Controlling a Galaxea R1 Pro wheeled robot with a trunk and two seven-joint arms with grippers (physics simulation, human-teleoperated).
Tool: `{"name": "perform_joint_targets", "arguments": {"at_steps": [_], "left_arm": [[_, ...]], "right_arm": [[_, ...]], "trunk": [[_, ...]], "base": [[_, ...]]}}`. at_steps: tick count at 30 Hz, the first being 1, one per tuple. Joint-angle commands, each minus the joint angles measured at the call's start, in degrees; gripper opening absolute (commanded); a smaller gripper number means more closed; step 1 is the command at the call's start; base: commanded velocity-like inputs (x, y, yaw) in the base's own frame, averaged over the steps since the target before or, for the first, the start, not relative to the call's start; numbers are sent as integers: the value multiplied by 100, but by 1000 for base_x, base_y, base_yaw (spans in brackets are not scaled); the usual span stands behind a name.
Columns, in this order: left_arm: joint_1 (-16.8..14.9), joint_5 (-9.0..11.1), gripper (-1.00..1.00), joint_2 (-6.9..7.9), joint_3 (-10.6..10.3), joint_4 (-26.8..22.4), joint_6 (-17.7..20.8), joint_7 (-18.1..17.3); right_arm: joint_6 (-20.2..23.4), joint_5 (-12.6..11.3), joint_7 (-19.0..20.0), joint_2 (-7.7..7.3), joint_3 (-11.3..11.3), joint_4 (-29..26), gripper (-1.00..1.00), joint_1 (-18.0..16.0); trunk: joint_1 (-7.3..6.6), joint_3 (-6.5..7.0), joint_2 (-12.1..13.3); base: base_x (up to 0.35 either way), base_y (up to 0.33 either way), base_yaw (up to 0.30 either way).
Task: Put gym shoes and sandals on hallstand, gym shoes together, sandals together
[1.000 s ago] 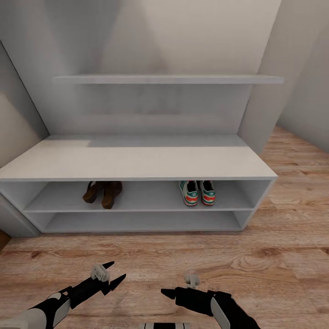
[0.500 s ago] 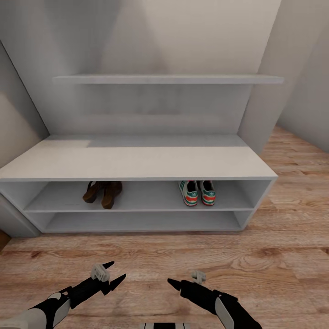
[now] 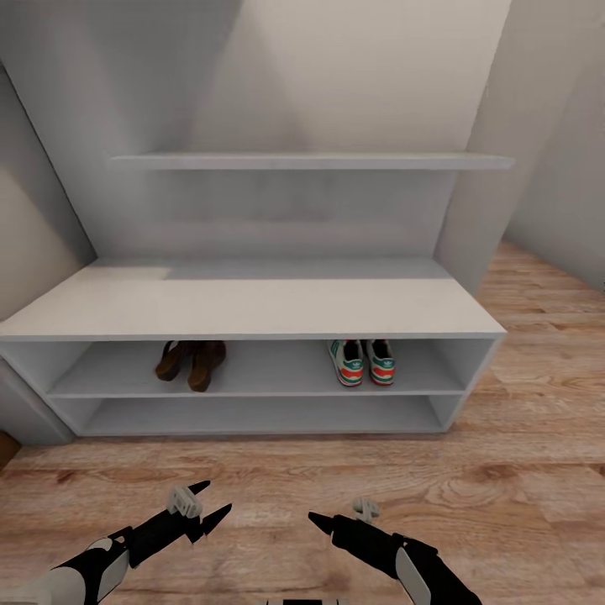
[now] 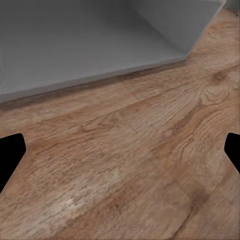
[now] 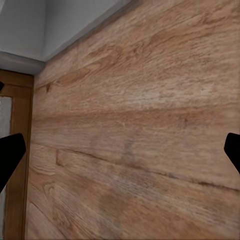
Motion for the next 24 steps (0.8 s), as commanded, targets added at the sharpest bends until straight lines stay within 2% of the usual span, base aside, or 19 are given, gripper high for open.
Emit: {"name": "perform_joint_targets", "arguments": {"at_steps": [1, 24], "left_arm": [[-3, 52, 100, 1, -42, 3, -8, -23], [-3, 52, 100, 1, -42, 3, -7, -20]], "right_arm": [[55, -23, 24, 6, -38, 0, 100, -2], [55, -1, 22, 6, -30, 3, 100, -2]], "trunk": [[-4, 19, 0], [-63, 715, 31]], "base": [[0, 0, 0], [0, 0, 0]]}}
